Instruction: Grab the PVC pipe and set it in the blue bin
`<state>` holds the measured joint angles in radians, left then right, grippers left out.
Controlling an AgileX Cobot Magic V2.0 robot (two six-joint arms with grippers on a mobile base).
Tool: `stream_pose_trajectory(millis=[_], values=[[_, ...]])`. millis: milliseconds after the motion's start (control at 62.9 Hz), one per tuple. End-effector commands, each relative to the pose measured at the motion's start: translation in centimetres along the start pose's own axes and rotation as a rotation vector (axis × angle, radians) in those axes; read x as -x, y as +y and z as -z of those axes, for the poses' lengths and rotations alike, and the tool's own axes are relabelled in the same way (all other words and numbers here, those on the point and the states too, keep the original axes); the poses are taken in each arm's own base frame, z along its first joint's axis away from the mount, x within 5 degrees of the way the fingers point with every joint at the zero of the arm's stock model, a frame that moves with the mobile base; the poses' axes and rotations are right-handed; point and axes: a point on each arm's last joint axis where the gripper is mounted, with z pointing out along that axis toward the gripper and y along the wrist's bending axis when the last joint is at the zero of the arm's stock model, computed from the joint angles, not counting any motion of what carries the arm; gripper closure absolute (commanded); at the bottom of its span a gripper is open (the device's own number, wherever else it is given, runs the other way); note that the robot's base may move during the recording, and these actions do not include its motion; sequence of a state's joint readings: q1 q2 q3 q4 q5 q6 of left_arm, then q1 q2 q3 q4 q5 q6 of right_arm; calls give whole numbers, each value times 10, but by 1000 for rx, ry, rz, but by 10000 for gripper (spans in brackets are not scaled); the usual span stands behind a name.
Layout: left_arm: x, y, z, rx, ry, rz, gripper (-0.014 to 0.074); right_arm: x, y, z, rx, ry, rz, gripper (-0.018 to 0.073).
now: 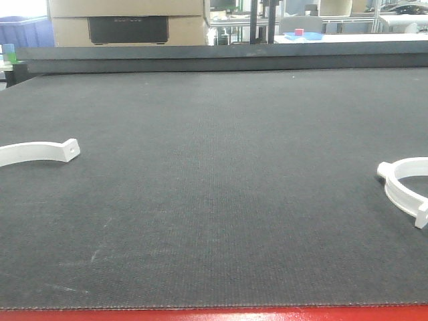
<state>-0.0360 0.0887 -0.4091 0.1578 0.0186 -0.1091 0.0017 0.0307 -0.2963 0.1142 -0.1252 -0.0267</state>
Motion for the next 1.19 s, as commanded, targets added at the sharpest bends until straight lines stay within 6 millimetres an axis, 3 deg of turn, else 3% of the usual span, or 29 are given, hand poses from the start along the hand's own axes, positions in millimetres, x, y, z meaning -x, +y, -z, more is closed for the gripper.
stream_pose_trajectory(millis=[0,159,302,445,604,716,875,1177], values=[[21,4,-6,26,66,-58,708,23,3,-5,6,-9,5,727],[53,7,-30,43,125,-56,708,44,5,-26,6,12,-17,727],[70,10,-68,59,264,-49,708,57,9,-57,12,168,-84,727],[71,13,-107,79,485,-28,708,54,14,-86,32,465,-83,727],[52,14,-148,99,763,-19,708,47,17,-124,41,702,-83,727],[32,13,-168,97,855,-24,708,28,17,-144,37,850,-82,727],[-3,9,-192,77,977,12,708,-22,14,-162,25,1137,-89,727],[-46,-7,-215,20,1121,210,708,-105,11,-185,-2,1467,-159,727]])
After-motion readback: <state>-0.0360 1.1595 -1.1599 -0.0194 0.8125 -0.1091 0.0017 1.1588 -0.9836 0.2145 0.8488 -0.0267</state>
